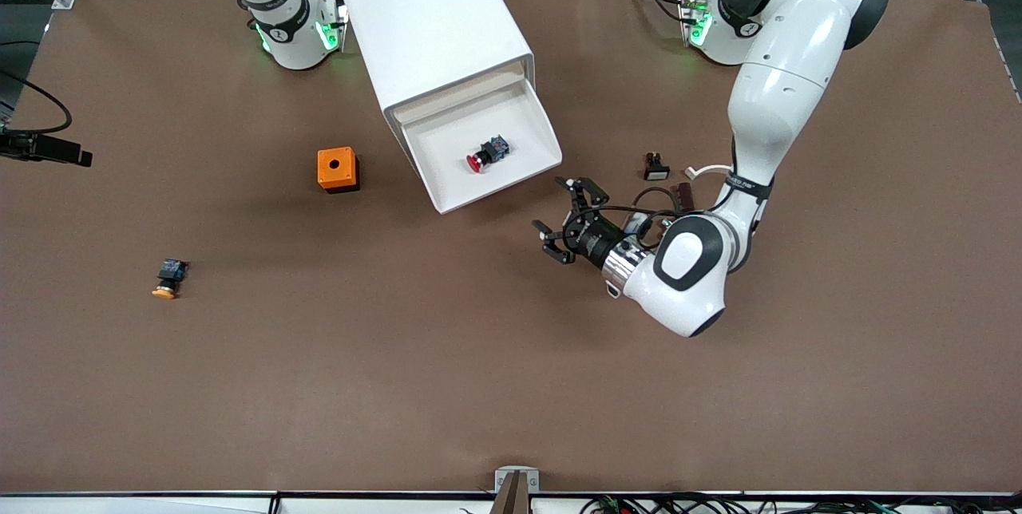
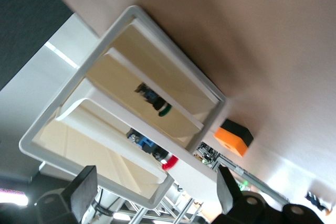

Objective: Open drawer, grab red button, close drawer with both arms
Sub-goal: 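Release the drawer with the left gripper while the right gripper reaches over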

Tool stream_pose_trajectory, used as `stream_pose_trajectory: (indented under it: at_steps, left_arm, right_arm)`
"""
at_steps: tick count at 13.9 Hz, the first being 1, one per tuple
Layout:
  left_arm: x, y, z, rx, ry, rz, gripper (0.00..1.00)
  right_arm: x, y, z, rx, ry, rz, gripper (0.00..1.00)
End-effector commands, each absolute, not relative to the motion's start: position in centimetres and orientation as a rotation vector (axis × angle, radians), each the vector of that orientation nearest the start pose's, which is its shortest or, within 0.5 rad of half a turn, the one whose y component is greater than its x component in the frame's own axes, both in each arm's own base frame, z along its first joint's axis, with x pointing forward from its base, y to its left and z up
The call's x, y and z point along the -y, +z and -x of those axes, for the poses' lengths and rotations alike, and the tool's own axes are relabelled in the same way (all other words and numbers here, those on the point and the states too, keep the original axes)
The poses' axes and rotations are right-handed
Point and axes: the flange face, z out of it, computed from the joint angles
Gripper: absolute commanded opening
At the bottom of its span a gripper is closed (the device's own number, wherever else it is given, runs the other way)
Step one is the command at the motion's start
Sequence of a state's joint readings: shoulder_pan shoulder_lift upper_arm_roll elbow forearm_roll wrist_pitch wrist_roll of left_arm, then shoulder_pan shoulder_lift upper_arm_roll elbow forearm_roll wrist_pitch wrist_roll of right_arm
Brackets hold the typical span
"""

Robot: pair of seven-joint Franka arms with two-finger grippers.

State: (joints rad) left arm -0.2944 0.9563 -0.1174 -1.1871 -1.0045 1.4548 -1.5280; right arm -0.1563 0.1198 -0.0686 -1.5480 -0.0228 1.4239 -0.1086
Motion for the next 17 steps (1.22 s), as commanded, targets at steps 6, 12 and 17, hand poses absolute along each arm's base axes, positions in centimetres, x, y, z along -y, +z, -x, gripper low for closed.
stream_pose_trajectory:
  at_steps: [6,12,17]
  left_arm:
    - [34.0,31.6,-63.9,1.349,1.320,2.864,1.00]
    - [30.7,38.9,-65.4,0.981,0.772,3.185,1.00]
    - [30.9,40.6,-65.9,0.848,0.454,3.212,1.00]
  right_arm:
    - [5.9,56.3,-56.5,-0.762,0.389,3.009,1.00]
    - [-9.5,57.6,-56.9,-0.925,0.300,2.914,1.00]
    - [-24.2,57.3,-54.3,-1.144,0.165,2.825,1.00]
